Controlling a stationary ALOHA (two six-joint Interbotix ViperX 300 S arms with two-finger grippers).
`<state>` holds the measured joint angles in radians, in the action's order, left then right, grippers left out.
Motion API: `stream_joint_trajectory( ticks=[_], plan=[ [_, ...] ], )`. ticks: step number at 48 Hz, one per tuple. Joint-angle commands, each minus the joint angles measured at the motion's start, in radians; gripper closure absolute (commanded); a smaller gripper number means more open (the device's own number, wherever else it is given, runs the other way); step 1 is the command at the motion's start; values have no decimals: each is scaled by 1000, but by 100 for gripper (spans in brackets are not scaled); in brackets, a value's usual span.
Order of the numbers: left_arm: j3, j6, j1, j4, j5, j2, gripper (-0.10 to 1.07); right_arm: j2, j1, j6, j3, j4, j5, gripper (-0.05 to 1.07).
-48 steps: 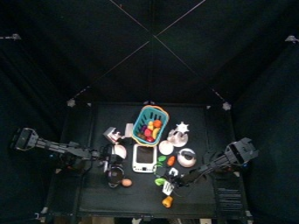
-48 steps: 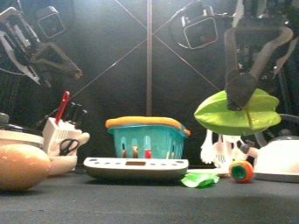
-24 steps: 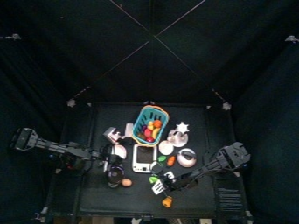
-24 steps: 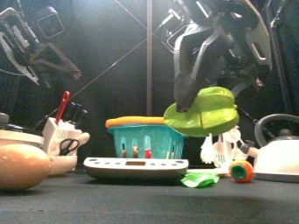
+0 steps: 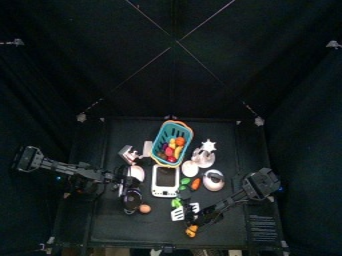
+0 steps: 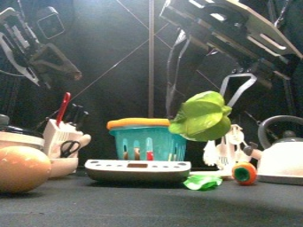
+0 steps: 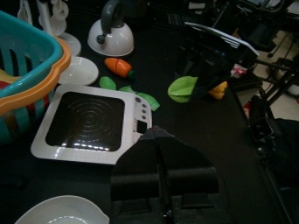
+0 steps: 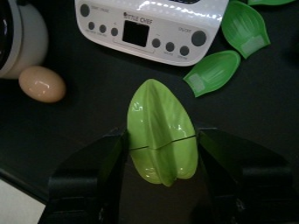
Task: Place starfruit in front of stove
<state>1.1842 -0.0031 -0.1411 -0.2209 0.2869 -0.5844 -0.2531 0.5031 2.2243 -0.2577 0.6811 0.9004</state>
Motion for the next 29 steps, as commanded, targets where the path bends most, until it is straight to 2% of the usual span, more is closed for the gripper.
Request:
stream_joint_trajectory(
  ticks=[1, 13, 20, 29],
  plan=[
    [-11, -2, -2, -8, 5, -2, 99, -9, 2, 11, 64, -18, 37, 37],
    [-15, -2, -2, -25, 5, -2, 99, -78, -6, 15, 166, -101, 164, 36],
    [-9, -2, -2, -25, 5, -2, 99, -121, -6, 63, 239, -109, 267, 36],
    [-9, 0, -2, -25, 5, -5, 99, -149, 2, 156, 259, -89, 275, 36]
  ],
)
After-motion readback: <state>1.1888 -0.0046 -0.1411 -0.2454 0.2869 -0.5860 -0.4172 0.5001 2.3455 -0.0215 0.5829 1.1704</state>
